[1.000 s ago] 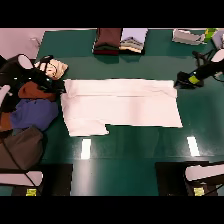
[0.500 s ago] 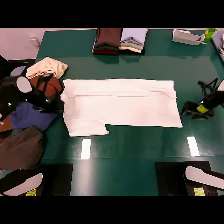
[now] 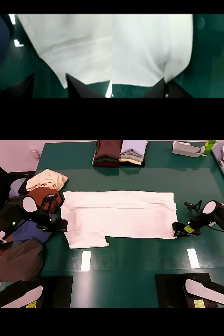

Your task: Fold the shirts.

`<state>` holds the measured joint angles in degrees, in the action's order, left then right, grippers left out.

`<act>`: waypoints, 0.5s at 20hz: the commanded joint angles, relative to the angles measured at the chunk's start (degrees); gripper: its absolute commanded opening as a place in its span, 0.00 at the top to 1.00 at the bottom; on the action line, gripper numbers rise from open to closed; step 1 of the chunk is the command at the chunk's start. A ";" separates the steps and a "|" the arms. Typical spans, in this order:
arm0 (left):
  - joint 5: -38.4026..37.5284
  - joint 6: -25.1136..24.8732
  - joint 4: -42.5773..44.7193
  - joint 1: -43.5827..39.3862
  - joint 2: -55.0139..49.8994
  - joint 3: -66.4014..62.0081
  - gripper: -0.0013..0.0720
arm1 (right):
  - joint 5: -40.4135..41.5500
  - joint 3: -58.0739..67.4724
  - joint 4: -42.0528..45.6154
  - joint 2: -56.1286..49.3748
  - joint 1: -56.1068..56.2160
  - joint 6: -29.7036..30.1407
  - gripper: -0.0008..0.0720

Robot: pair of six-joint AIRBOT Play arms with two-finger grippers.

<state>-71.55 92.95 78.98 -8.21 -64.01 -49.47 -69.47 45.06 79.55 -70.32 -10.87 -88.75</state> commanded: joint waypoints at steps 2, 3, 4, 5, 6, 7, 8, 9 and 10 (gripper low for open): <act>1.97 0.02 -5.99 -0.09 0.04 6.23 0.11 | 1.86 -0.46 -0.09 -0.02 1.86 -0.13 0.97; 3.76 0.04 -7.23 -0.09 0.04 7.85 0.11 | 1.84 -0.46 -0.07 -0.02 1.86 -0.13 0.97; 5.40 0.04 -7.78 -0.09 0.04 9.22 0.11 | 1.84 -0.46 -0.07 -0.02 1.86 -0.13 0.97; 6.67 0.04 -7.93 -0.09 0.04 10.23 0.11 | 1.79 -0.46 -0.07 -0.02 1.86 -0.13 0.97; 7.85 0.04 -8.15 -0.09 0.04 11.06 0.11 | 1.86 -0.46 -0.09 -0.02 1.86 -0.13 0.97; 8.90 0.00 -9.09 -0.09 0.04 11.85 0.11 | 1.97 -0.46 -0.11 -0.02 1.86 -0.13 0.97; 9.66 -0.26 -10.12 -0.09 0.04 12.33 0.11 | 2.01 -0.46 -0.13 -0.02 1.86 -0.17 0.97; 10.08 -0.48 -10.49 -0.09 0.04 12.50 0.11 | 2.01 -0.46 -0.13 -0.02 1.86 -0.33 0.97; 10.21 -0.48 -10.47 -0.09 0.04 12.59 0.11 | 1.99 -0.46 -0.13 -0.02 1.86 -0.33 0.97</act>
<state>-64.27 92.92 70.37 -8.23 -63.83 -38.52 -67.70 44.62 79.40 -70.30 -9.08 -88.95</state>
